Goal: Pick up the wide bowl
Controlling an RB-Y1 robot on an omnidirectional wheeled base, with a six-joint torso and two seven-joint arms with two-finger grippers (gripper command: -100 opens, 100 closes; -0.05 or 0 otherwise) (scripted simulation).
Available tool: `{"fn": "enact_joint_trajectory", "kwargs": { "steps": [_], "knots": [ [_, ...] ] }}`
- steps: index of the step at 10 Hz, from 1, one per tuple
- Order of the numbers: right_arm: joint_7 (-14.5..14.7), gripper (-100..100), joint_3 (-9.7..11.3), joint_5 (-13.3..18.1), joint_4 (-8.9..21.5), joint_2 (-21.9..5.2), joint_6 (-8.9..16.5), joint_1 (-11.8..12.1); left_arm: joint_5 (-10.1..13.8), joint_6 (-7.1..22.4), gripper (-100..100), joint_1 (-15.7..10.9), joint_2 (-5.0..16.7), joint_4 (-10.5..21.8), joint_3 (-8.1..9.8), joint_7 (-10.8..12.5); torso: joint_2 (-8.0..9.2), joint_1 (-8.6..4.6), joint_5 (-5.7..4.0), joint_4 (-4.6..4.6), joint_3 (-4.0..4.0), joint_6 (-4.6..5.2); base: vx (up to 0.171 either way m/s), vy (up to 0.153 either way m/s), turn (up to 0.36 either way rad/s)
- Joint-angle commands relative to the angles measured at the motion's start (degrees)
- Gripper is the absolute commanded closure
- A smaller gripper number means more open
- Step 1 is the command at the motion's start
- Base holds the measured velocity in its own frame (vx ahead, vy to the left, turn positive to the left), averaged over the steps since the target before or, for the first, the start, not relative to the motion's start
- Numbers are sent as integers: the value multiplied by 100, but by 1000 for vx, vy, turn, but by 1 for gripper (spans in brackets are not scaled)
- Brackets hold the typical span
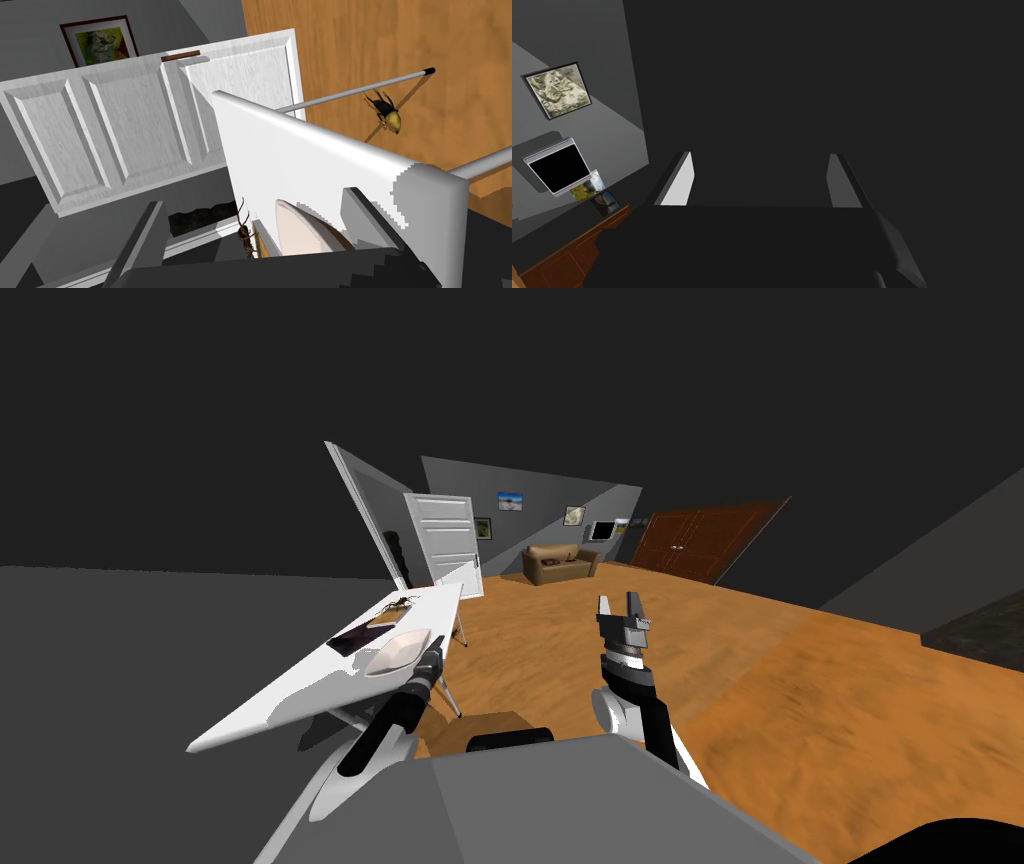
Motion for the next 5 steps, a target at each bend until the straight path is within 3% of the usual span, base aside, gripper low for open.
{"fn": "enact_joint_trajectory", "kwargs": {
  "steps": [1,5],
  "knots": [
    [0,0,0,0,0,0,0,0,1,242,-100,9,-10,-54,-12,30,0,0,0,0,0,0,-12,8,-39],
    [0,0,0,0,0,0,0,0,34,757,-100,-26,-22,-104,-4,150,-4,8,2,-1,-2,0,-9,20,-51]
  ]
}}
